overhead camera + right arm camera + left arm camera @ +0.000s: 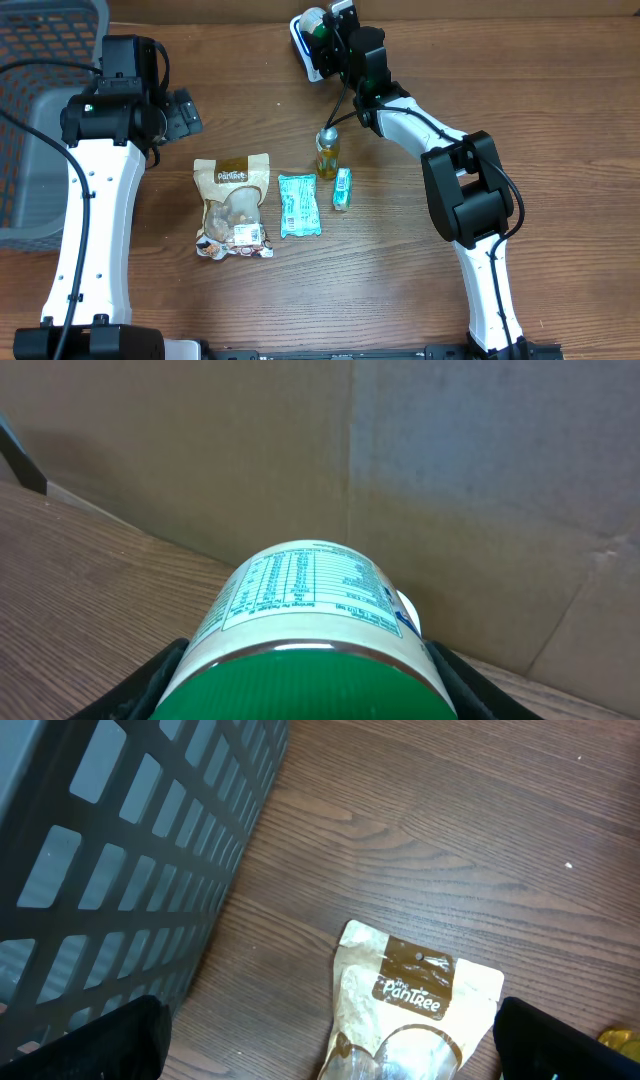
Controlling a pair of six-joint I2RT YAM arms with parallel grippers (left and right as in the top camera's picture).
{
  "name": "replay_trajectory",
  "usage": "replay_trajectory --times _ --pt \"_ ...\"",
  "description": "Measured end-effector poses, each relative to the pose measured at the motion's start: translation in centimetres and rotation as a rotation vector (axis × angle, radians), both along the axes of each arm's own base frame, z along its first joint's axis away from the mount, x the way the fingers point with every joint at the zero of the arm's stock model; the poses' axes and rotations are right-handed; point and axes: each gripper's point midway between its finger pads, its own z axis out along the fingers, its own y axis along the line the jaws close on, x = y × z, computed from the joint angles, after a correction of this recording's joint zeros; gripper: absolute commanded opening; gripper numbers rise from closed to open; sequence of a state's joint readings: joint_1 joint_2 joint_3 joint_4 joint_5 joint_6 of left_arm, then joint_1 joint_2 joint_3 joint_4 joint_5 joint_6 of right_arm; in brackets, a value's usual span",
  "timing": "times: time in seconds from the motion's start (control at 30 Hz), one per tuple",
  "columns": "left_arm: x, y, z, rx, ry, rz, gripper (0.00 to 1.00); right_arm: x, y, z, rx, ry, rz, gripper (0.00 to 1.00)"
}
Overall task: Scan the item barcode
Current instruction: 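Hold the jar's label under the white scanner with the right gripper, then move the jar right and lower it onto the table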
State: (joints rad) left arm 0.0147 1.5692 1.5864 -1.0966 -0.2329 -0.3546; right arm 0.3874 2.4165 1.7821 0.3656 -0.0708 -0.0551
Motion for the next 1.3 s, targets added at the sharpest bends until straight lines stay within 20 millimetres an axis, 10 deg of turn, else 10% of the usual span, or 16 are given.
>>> replay_trajectory --times 0.47,0.8,1.1,1.3 --pt "0.0 0.0 0.0 0.000 0.000 0.000 1.00 0.0 0.0 -1.9 -0.010 0.025 0.000 0.04" --pt "0.0 0.0 0.0 0.000 0.000 0.000 0.99 -0.6 -0.9 0.4 0.032 0.096 -0.019 0.04" --pt "0.0 0.0 0.0 0.000 0.000 0.000 0.99 -7.1 -7.9 7.8 0.090 0.437 -0.116 0.04" --pt "0.0 0.0 0.0 0.000 0.000 0.000 0.99 -12.9 -13.5 4.3 0.031 0.773 -0.230 0.10"
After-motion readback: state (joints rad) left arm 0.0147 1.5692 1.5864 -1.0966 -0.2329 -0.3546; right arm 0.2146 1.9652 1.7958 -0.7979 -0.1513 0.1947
